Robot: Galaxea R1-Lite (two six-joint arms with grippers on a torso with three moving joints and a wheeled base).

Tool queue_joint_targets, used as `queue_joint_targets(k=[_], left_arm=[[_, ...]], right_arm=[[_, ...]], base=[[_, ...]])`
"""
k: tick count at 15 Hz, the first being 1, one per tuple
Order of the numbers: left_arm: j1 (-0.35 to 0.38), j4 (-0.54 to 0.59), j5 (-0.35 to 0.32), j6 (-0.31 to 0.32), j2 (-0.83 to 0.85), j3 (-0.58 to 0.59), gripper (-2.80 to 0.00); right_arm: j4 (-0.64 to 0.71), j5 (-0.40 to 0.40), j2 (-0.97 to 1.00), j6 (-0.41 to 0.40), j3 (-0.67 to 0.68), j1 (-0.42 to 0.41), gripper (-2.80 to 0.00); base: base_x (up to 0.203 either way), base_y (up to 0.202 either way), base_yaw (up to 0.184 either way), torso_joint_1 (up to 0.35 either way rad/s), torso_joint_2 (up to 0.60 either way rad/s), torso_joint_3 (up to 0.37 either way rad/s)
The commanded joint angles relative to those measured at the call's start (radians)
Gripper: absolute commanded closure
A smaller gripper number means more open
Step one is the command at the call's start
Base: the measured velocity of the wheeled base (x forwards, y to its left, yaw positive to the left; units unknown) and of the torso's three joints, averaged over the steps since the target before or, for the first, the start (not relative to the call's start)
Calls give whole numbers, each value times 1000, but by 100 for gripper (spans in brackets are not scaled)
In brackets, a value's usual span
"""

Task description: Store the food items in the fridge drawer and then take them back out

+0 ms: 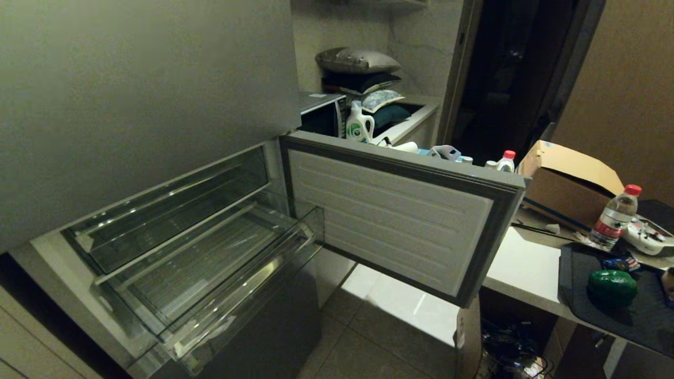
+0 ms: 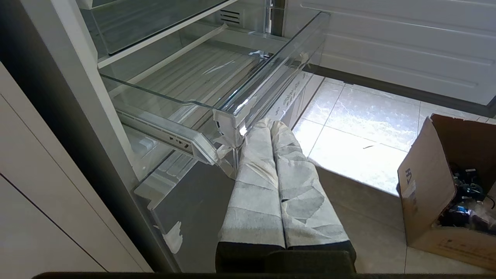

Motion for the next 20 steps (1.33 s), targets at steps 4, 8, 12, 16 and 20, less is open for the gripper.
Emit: queue_joint_targets(k=[4, 8, 12, 16, 20], left_arm=[[0, 0, 0, 0, 0, 0, 0], [0, 0, 0, 0, 0, 0, 0], [0, 0, 0, 0, 0, 0, 0], [0, 0, 0, 0, 0, 0, 0], [0, 0, 0, 0, 0, 0, 0]], right_arm=[[0, 1, 40, 24, 2, 17, 0], [-1, 1, 87, 24, -10, 18, 0], [1, 1, 118, 27, -32, 16, -280], [31, 1, 122, 73, -67, 6, -280], [97, 4, 12, 86, -62, -26, 0]], base=[[0, 0, 0, 0, 0, 0], [0, 0, 0, 0, 0, 0], [0, 0, 0, 0, 0, 0], [0, 0, 0, 0, 0, 0], [0, 0, 0, 0, 0, 0]])
